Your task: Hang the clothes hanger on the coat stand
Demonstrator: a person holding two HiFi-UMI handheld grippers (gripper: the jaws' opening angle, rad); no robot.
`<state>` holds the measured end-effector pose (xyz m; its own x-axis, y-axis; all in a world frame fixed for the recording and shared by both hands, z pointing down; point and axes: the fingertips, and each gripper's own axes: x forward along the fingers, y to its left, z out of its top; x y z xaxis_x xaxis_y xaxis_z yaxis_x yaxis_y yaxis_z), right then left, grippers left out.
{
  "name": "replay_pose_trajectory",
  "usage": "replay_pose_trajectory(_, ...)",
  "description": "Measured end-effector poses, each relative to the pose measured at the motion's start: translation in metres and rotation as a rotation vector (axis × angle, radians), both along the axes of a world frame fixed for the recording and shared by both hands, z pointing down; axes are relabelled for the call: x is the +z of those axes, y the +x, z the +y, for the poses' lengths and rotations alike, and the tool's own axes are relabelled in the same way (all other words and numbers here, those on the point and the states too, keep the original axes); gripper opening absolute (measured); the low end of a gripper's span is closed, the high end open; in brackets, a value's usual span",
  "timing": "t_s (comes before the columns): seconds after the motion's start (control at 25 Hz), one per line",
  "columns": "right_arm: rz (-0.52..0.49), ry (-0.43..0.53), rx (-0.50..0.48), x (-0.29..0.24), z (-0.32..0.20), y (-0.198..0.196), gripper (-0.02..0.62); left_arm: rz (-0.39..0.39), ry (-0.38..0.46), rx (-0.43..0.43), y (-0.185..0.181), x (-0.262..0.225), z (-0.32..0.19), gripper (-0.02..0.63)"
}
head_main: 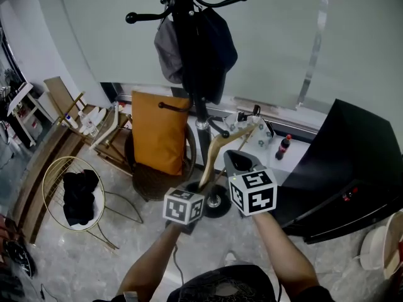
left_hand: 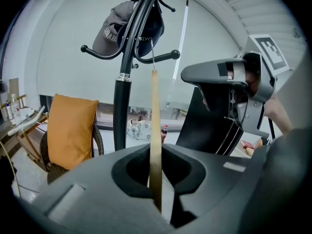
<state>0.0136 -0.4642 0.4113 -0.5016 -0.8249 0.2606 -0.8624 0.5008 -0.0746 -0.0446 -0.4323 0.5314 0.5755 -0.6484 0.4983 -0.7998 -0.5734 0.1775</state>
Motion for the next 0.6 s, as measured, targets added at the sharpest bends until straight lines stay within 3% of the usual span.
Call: replay_pose_trajectory(0.6,-0.001,-0.019,0.011,0.009,-0.004,0.006,0.002,-0.029,-0.016,0.009,-0.002,0.015,-0.010,0.040)
